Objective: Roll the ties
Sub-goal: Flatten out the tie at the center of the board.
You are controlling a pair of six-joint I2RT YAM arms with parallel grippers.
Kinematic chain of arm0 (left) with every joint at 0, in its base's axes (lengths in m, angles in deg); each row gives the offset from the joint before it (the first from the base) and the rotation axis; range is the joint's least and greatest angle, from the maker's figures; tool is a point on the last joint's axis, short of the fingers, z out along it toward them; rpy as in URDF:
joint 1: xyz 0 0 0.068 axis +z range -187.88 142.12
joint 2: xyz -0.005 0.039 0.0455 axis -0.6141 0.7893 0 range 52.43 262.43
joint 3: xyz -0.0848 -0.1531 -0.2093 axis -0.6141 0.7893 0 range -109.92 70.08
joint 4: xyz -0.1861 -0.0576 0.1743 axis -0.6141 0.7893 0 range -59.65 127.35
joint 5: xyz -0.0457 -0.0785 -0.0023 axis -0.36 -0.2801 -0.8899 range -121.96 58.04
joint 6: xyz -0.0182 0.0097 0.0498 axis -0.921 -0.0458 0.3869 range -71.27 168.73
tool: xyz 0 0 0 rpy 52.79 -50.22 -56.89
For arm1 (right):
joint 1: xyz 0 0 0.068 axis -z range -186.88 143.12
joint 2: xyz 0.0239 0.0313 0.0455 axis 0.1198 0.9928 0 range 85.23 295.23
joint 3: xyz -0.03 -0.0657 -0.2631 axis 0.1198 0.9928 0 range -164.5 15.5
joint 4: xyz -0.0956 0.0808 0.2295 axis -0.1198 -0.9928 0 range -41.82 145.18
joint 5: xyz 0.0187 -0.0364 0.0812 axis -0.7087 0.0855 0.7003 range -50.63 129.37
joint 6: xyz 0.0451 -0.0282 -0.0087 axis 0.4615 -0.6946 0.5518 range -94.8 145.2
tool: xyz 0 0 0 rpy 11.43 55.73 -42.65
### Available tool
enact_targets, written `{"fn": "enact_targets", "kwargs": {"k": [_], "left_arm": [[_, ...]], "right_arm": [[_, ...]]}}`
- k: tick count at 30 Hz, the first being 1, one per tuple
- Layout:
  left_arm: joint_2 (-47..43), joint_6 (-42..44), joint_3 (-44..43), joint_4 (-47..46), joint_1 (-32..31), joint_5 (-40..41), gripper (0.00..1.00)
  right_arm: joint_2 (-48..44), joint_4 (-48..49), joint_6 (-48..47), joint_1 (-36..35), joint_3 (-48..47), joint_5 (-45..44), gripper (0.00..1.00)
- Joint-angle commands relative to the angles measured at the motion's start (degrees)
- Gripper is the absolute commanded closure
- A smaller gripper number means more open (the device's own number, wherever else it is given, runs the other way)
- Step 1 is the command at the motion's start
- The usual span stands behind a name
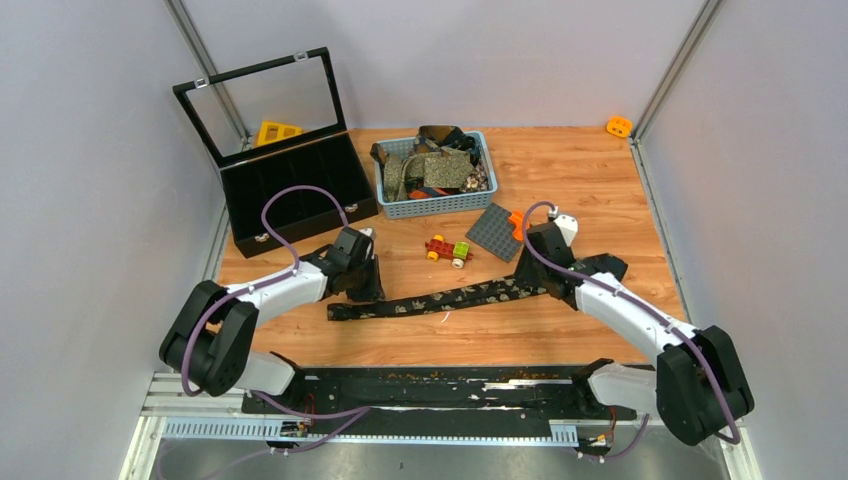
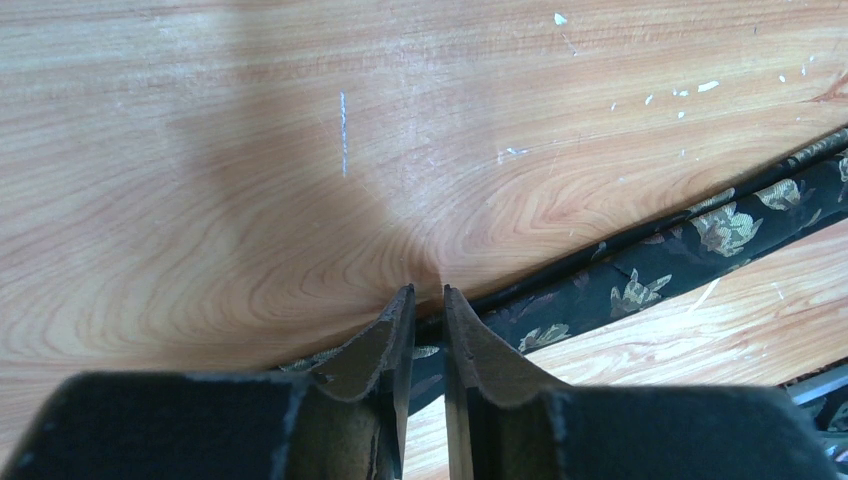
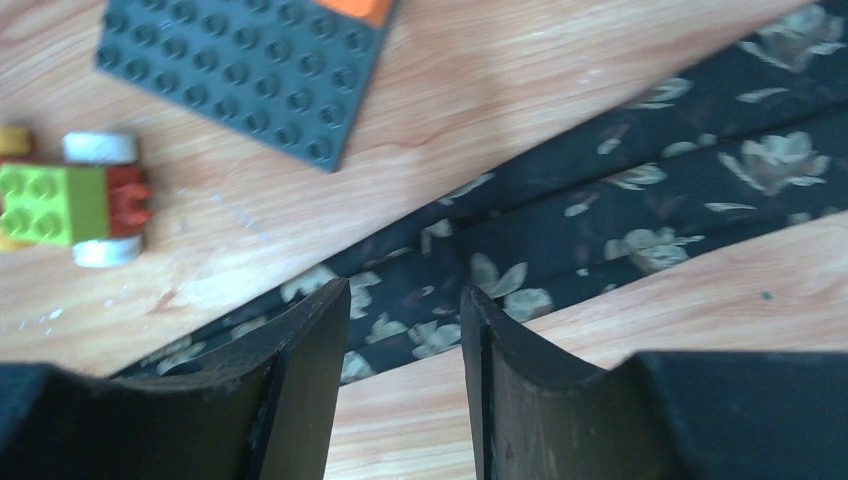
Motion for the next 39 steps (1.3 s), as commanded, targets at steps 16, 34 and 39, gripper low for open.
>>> {"fn": "enact_targets", "kwargs": {"k": [16,34,39], "left_arm": [[-14.6,-1.9,1.1,12.5,-0.7,10.7,0.26],[-35.2,-9.2,6.3,21.1,-0.6,15.7,0.27],[-42.2,-11.2,10.3,18.3,-0.7,12.2,0.28]], "right_arm": [[16.8,6.1,-3.5,19.1,-0.6,7.2,0.56],[24.2,1.2,-6.2,27.0,-15.1,4.1,0.54],[18.9,-2.0,-6.8,26.9,-17.5,5.7,0.45]]}}
